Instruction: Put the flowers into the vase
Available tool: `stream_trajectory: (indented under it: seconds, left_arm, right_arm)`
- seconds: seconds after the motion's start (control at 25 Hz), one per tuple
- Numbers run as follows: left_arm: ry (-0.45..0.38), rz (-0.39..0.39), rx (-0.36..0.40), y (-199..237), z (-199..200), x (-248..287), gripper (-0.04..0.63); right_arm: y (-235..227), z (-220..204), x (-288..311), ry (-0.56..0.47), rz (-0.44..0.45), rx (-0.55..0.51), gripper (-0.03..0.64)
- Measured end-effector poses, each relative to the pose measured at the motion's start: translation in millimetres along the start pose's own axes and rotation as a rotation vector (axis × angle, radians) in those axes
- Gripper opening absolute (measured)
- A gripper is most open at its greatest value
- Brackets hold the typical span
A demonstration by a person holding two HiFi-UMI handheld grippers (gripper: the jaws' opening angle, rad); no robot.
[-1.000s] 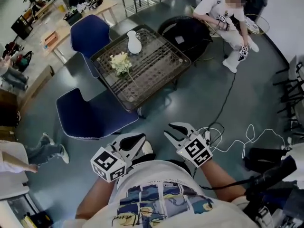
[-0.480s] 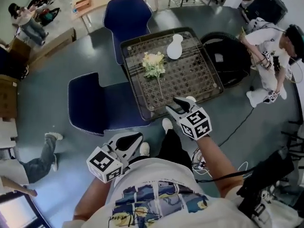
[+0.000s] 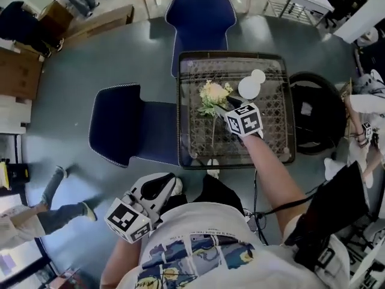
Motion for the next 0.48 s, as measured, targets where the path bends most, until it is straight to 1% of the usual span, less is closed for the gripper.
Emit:
stream_trajectory:
  seconds: [0.08, 0.2, 0.32, 0.48]
  left_arm:
    - [-0.002, 0.069, -0.031, 3.3, -2.3, 0.1, 0.011]
    - [-0.009, 0.164, -0.071, 4.8, -5.7, -6.7, 0.011]
    - [-0.016, 0.233, -0.099, 6.8, -3.9, -15.2, 0.011]
    - [-0.028, 0.321, -0.129, 10.9, 4.6, -27.5, 0.011]
  right_arm:
    - [-18.8, 5.5, 34.8, 0.024, 0.016, 0.008, 0.223]
    - [-40.1, 7.0, 79.7, 0.068, 0.034, 0.054, 0.235]
    - [-58.7, 1.6, 115.6, 0.131, 0.026, 0.102, 0.236]
    - [-63.9, -9.0, 150.8, 0.231, 0.063, 0.183, 0.235]
Point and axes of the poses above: the fingertips, and each gripper's own axes: x forward along the fingers, y to its left, z out of its top, the point moved 6 cm from there along -x, backward along the fingers, and after that the axes turned 7 degrees about -z, right-handed, at the moved point
